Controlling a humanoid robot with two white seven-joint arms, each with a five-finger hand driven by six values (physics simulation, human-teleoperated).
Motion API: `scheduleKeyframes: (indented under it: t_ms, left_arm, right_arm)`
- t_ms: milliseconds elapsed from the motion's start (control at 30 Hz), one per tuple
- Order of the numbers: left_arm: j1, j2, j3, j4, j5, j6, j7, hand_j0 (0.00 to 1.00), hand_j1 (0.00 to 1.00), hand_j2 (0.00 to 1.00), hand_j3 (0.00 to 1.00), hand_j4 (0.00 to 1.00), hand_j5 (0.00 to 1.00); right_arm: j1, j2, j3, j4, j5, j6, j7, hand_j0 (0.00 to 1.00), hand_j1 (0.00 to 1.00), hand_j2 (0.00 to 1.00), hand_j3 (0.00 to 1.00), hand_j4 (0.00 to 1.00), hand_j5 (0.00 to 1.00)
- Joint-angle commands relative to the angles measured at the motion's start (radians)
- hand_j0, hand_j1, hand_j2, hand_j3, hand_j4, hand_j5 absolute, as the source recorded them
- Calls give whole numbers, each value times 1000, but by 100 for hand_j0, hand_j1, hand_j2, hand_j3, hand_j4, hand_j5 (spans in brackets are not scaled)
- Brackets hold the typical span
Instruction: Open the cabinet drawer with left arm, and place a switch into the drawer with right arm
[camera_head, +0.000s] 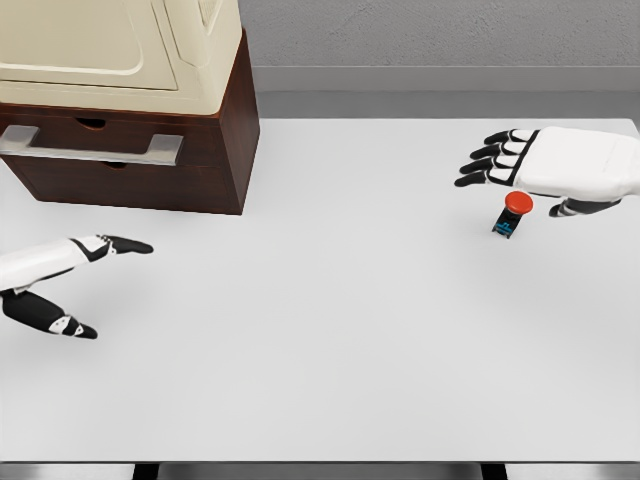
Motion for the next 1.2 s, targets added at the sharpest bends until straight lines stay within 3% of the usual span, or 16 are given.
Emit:
scheduleKeyframes:
  t_ms: [0,67,133,233,367,433,467,500,567,700,867,967,1167]
  left_arm:
    - [0,10,-6,-4,31,2,-30,100,100,100,100,100,100]
    - [-23,10,-29,-8,50,2,-43,100,100,100,100,100,100]
    - [-94,36,-104,-9,138,2,-140,100,100,100,100,100,100]
    - [-178,41,-153,-3,320,2,-140,100,100,100,100,100,100]
    - [-239,73,-178,-3,330,2,-140,100,100,100,100,100,100]
    - [-323,74,-176,3,332,7,-140,100,100,100,100,100,100]
    - [-374,64,-175,15,318,88,-140,100,100,100,100,100,100]
    - [-390,62,-173,43,309,116,-140,100,100,100,100,100,100]
    - [-452,41,-170,92,155,120,-140,100,100,100,100,100,100]
    - [-483,8,-168,140,163,238,-140,100,100,100,100,100,100]
    - [-482,10,-170,141,159,263,-140,100,100,100,100,100,100]
    - [-483,2,-170,157,155,317,-140,100,100,100,100,100,100]
    - [-482,-33,-175,209,110,317,-140,100,100,100,100,100,100]
  right_arm:
    - [0,-1,0,-4,-5,3,0,100,100,100,100,100,100]
    - [-2,-1,-2,-4,-5,3,0,100,100,100,100,100,100]
    - [-12,-3,-2,-3,-9,3,0,100,100,100,100,100,100]
    - [-34,-9,-35,22,-14,3,0,100,100,100,100,100,100]
    - [-32,-23,17,56,-15,3,0,100,100,100,100,100,100]
    - [-34,-26,63,85,-8,3,0,100,100,100,100,100,100]
    - [-32,-26,73,92,-5,3,0,100,100,100,100,100,100]
    - [-32,-26,80,111,-5,3,0,100,100,100,100,100,100]
    - [-34,-21,81,158,-8,3,0,100,100,100,100,100,100]
    - [-35,-10,103,212,-2,3,0,100,100,100,100,100,100]
    - [-44,33,124,218,44,3,0,100,100,100,100,100,100]
    - [-97,79,167,307,61,3,0,100,100,100,100,100,100]
    - [-98,111,175,356,116,3,0,100,100,100,100,100,100]
